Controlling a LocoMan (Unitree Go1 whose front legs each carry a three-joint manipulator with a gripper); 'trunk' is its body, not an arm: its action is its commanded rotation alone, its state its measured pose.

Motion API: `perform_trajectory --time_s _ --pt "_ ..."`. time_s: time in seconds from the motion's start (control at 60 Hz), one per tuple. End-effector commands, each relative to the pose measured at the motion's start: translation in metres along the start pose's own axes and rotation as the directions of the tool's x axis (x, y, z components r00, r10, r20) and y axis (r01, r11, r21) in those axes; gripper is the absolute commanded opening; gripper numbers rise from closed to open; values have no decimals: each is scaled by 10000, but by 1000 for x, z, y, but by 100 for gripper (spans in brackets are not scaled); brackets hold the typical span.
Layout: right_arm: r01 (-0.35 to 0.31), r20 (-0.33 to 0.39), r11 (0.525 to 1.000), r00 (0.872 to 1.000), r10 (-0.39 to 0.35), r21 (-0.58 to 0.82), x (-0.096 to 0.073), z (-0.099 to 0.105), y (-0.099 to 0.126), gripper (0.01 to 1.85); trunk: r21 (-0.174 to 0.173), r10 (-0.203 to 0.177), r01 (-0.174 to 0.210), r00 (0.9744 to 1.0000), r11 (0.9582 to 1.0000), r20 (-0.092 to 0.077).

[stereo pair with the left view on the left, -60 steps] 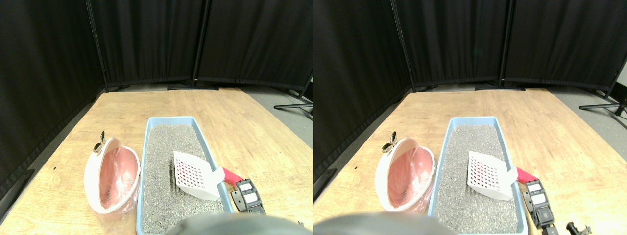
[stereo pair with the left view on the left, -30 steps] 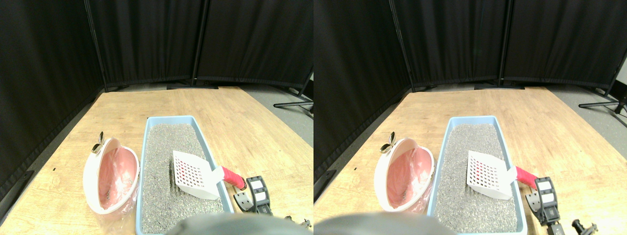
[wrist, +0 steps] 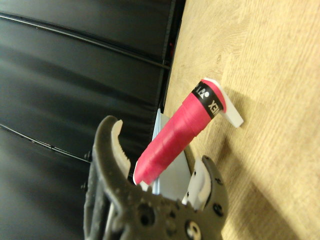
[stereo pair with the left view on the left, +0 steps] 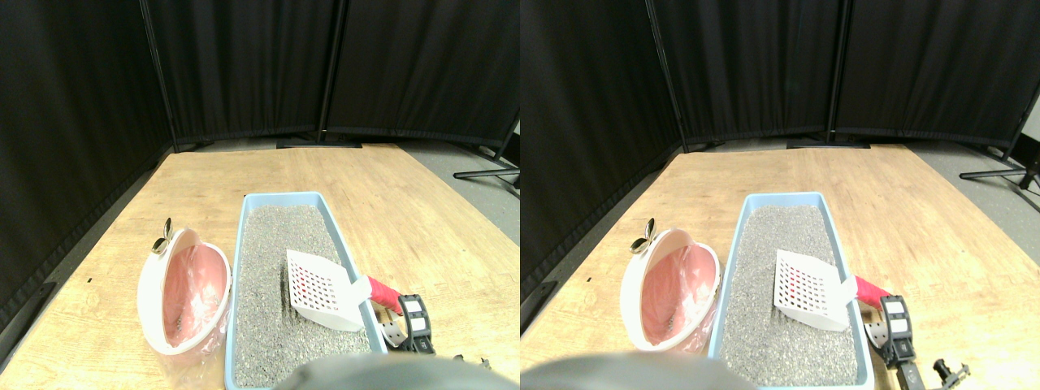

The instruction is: Scoop (unimanual)

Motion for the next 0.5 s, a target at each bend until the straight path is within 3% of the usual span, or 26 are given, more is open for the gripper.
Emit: perform_trajectory --time_s 0.017,0.5 --pt "120 153 9999 9998 -121 76 6 1 0 81 -221 48 -49 10000 9997 -22" --pt "347 -410 9986 9986 -331 406 29 1 8 85 -307 105 -108 9999 9995 -87"
